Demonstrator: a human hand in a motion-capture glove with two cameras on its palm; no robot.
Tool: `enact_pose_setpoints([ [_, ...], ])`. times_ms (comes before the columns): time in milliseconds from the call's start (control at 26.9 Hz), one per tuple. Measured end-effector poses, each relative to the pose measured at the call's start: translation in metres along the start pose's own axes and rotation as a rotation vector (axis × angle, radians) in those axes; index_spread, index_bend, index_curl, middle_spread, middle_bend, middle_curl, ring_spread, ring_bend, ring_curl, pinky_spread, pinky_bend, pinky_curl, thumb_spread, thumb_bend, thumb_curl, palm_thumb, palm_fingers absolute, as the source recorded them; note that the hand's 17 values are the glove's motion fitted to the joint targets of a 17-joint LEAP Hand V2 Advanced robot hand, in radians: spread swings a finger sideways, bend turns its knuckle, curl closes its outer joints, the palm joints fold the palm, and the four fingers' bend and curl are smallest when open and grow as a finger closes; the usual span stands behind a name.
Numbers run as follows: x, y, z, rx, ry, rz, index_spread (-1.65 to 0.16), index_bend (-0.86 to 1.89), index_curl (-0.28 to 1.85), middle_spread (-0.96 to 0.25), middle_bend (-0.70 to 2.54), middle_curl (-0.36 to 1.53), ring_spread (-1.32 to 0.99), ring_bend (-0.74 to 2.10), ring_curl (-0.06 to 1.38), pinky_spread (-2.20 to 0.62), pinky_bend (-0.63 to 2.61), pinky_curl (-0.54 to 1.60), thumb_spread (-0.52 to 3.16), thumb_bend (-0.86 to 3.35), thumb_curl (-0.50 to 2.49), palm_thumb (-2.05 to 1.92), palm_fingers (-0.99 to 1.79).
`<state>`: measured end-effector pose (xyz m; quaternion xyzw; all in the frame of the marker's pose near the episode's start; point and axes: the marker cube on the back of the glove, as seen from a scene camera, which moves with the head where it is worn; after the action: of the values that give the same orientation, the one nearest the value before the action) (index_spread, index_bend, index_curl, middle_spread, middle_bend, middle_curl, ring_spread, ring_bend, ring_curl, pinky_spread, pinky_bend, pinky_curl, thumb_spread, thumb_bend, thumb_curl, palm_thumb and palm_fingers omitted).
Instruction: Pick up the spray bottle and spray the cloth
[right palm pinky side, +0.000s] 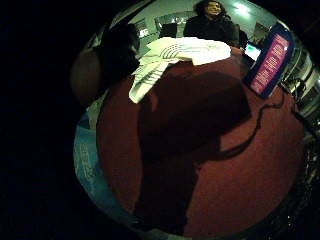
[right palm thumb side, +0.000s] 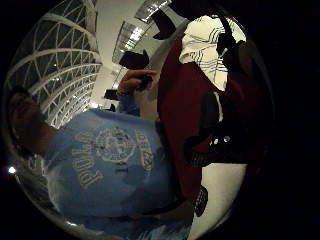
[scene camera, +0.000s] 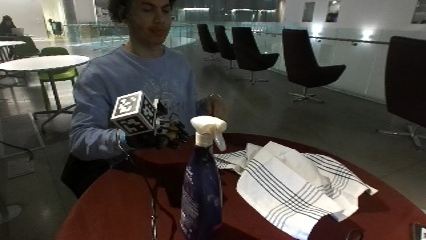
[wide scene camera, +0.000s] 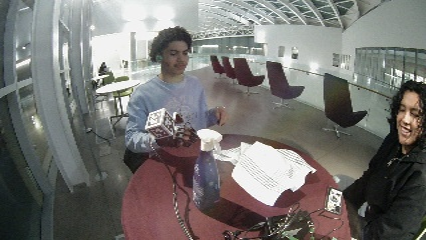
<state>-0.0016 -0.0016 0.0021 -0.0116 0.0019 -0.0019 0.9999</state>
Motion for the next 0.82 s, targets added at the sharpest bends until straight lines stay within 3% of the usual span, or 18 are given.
enact_pose_setpoints([
  [446, 0.015, -0.013, -0.006, 0.019, 0.019, 0.084, -0.26, 0.24, 0.26, -0.05, 0.37, 0.24, -0.01, 0.37, 0.24, 0.2, 0.17, 0.16, 0.86, 0.47, 0.24, 0.7, 0.82],
  [632, 0.04, -0.02, -0.027, 0.156, -0.028, 0.187, -0.29, 0.15, 0.27, -0.05, 0.35, 0.27, -0.01, 0.38, 0.26, 0.21, 0.18, 0.19, 0.98, 0.42, 0.26, 0.68, 0.77],
  [818, 0.074, -0.024, -0.058, 0.319, -0.269, 0.274, -0.32, 0.1, 0.26, -0.05, 0.34, 0.3, -0.01, 0.39, 0.28, 0.22, 0.21, 0.22, 1.04, 0.36, 0.27, 0.65, 0.72],
])
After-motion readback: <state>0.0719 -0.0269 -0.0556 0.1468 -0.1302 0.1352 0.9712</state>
